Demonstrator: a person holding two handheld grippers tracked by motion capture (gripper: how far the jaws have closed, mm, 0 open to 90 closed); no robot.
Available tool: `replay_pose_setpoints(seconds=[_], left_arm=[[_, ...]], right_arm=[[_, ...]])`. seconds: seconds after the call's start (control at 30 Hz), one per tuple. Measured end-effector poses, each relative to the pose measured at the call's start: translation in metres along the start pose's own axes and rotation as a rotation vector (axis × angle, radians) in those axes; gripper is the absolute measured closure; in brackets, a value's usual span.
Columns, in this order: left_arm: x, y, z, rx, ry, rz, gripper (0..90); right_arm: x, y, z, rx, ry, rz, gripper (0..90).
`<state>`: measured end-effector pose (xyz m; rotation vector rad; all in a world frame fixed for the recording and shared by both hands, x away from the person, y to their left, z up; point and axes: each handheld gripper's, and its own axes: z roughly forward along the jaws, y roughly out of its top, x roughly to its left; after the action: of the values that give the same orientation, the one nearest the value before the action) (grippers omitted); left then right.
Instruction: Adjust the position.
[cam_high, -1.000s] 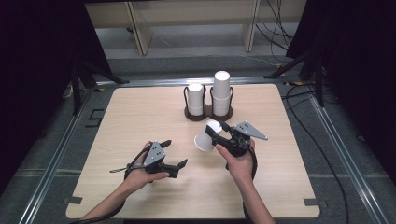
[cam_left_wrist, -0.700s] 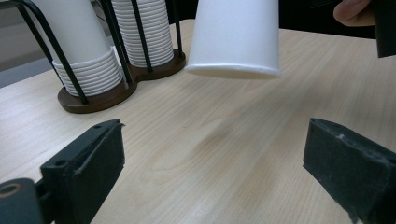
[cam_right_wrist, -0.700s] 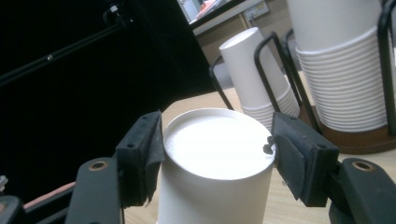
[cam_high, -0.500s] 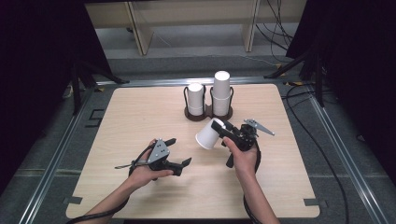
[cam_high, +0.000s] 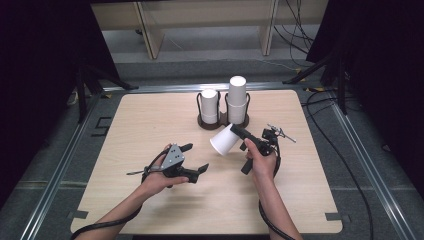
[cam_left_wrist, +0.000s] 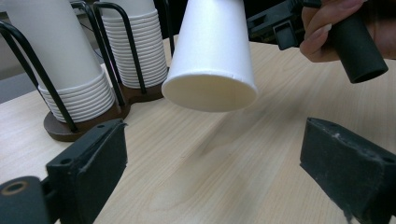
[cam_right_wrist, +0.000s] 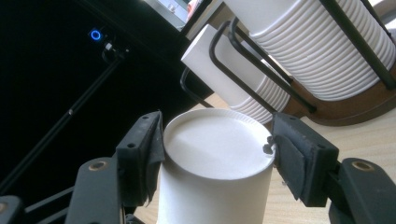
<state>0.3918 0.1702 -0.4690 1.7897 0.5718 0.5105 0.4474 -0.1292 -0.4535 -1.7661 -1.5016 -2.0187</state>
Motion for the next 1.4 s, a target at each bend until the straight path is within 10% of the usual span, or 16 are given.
replay_pose_setpoints(seconds=[0.4,1.4], left_arm=[[0.003,0.008,0.018,-0.019,-0.027,0.017,7.6],[0.015,0.009,0.056,-0.033,-0.056,0.015,4.8]], right_arm=[[-0.008,0.001,0.006,0.004,0.021,0.146,36.8],[-0.009,0.001,0.011,0.018,0.042,0.171,36.9]])
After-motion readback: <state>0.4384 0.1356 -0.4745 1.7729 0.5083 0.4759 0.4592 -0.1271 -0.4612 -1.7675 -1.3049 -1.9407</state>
